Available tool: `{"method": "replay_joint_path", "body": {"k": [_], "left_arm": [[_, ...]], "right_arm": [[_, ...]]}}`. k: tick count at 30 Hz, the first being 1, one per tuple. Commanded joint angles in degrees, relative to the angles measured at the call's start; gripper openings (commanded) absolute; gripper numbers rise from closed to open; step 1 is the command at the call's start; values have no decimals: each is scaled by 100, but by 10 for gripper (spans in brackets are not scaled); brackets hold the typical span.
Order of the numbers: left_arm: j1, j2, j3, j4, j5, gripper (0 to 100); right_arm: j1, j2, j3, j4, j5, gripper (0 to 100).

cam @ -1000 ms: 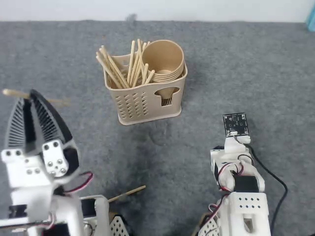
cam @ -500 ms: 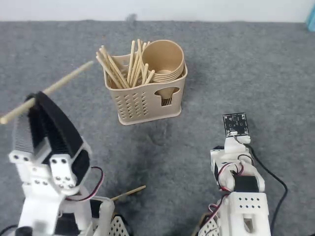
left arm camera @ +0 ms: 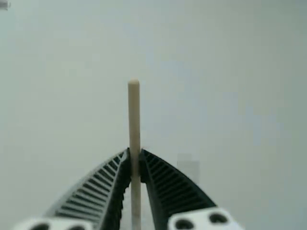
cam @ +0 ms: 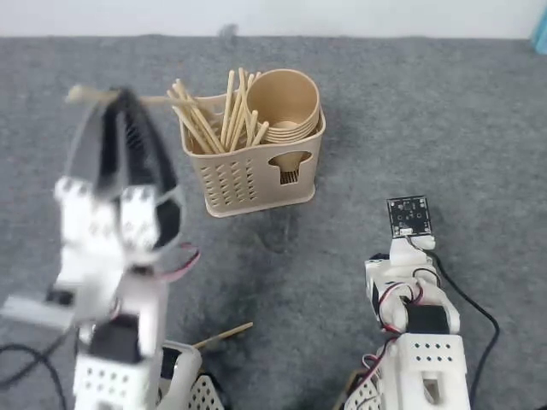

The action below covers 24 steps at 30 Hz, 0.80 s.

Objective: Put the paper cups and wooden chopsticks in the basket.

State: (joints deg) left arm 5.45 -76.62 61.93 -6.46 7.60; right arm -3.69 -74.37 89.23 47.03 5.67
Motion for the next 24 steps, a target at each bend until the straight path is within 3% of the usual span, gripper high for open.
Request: {"method": "replay_joint_path", "body": {"k": [1,9,24], "left_arm": [[26,958,-365,316,79,12],[0,1934,-251,334,536,12],[26,2057,1218,343,598,12]], "right_arm": [[66,-127,-53,13,53,8],[66,-127,-53,13,62,8],[66,-127,-53,31,79,8]]}}
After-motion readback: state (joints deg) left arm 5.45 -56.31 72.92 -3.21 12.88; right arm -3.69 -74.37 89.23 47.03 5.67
